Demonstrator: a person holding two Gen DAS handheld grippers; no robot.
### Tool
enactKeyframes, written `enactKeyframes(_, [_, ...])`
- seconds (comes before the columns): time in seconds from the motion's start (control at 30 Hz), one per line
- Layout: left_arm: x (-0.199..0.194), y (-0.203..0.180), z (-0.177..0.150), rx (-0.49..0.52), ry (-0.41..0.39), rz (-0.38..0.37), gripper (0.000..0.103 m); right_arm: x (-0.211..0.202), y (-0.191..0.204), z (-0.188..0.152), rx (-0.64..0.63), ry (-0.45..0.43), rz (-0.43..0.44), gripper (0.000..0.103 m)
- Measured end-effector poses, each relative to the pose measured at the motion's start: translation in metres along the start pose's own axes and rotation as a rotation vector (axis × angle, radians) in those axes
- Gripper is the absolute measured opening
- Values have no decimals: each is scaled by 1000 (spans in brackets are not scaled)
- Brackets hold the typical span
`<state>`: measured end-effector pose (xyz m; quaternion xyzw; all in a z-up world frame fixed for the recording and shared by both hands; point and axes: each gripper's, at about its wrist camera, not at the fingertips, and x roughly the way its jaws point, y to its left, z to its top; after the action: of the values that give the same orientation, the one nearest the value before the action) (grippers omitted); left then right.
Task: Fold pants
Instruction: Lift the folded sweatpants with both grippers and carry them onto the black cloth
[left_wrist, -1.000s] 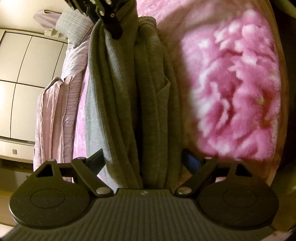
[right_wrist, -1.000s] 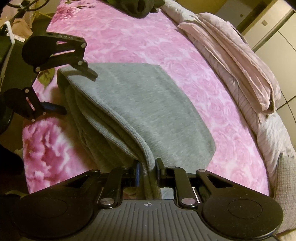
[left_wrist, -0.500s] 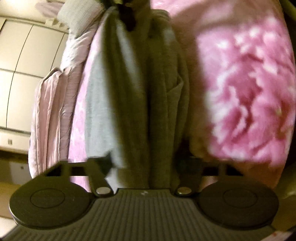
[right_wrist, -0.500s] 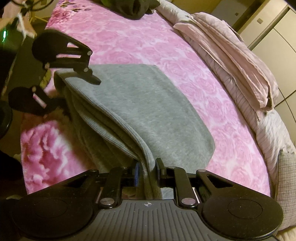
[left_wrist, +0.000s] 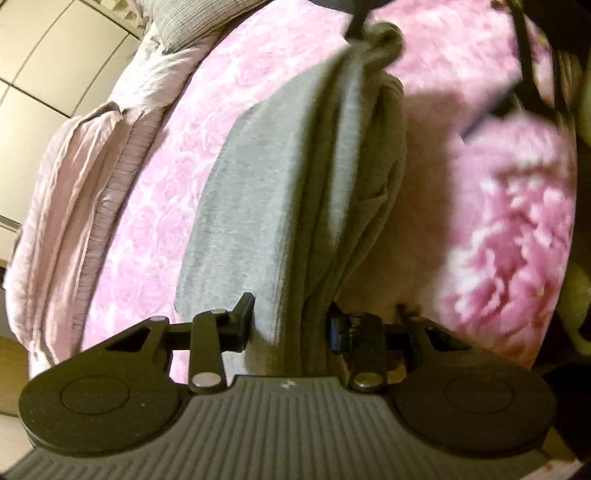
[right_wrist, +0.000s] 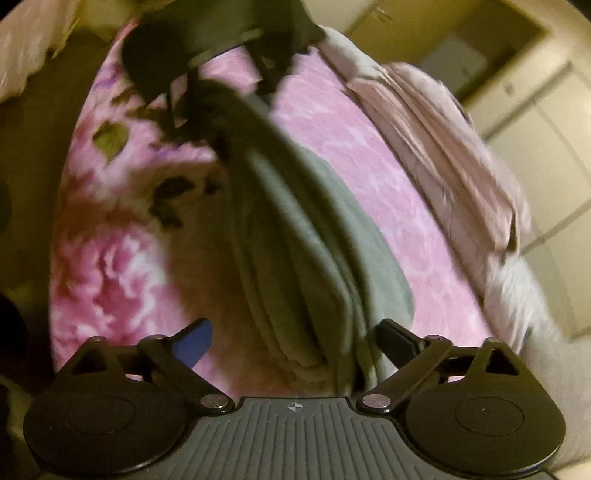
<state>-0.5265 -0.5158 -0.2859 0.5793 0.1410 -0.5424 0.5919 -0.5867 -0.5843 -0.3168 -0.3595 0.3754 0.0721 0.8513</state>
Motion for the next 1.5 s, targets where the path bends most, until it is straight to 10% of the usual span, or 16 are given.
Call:
enactKeyframes(0.27, [6,55,8,-104,3,-172,34,52,9,-3,-191,-64,-125,100])
enactKeyframes(0.47, [7,77,9,-149,-3,-223,34,80,-11,-28,-224,53,-232,96])
enactKeyframes(0.6, [10,61,9,-102,10,-197,34,74,-23,-28,-217,70,-141,57])
enactKeyframes(1.17, [-61,104,27,39,10,-336,30,-45,-101,55,34,240,92,36])
enactKeyframes(1.5, [-88,132,130,298,-179,-412,30,-142,-148,37,302,403,-82,35])
